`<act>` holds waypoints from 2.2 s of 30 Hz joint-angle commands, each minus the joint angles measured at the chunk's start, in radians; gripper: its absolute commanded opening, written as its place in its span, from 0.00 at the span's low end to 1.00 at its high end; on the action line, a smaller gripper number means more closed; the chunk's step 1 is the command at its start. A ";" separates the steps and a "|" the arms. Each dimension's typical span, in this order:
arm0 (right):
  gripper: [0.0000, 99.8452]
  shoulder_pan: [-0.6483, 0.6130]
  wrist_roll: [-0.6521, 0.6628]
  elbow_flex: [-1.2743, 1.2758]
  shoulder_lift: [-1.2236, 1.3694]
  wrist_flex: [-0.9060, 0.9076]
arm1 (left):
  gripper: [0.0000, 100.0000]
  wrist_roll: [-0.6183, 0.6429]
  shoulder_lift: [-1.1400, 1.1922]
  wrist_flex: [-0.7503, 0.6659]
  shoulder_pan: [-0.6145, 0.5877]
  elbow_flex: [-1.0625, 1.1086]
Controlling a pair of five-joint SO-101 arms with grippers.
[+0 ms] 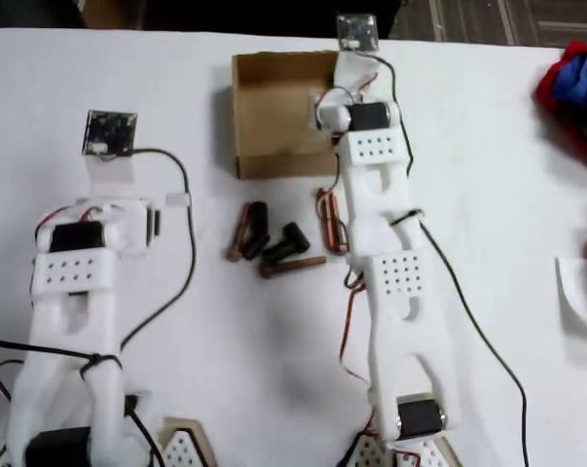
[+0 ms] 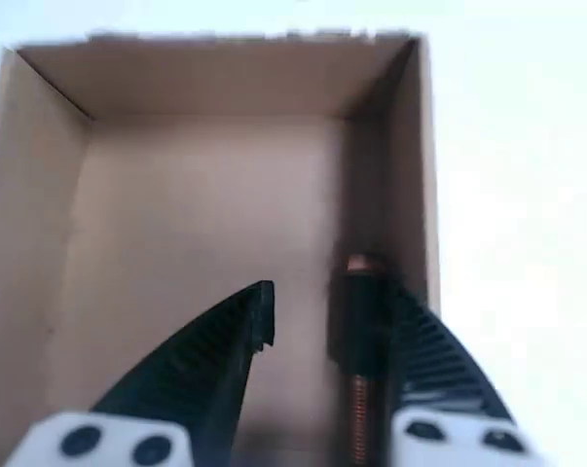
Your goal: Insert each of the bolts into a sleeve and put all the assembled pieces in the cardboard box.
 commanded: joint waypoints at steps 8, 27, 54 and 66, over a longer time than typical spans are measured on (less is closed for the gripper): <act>0.02 0.173 -0.002 -0.101 -0.018 0.091 | 0.15 -0.005 -0.037 -0.008 -0.009 -0.008; 0.02 0.093 -0.002 -0.071 0.104 0.225 | 0.15 -0.005 -0.037 -0.015 -0.008 -0.012; 0.02 0.099 0.020 0.120 -0.358 0.561 | 0.15 0.002 -0.086 0.031 -0.011 -0.012; 0.02 -0.205 0.238 1.301 -1.009 0.226 | 0.15 -0.005 -0.408 0.080 -0.005 0.073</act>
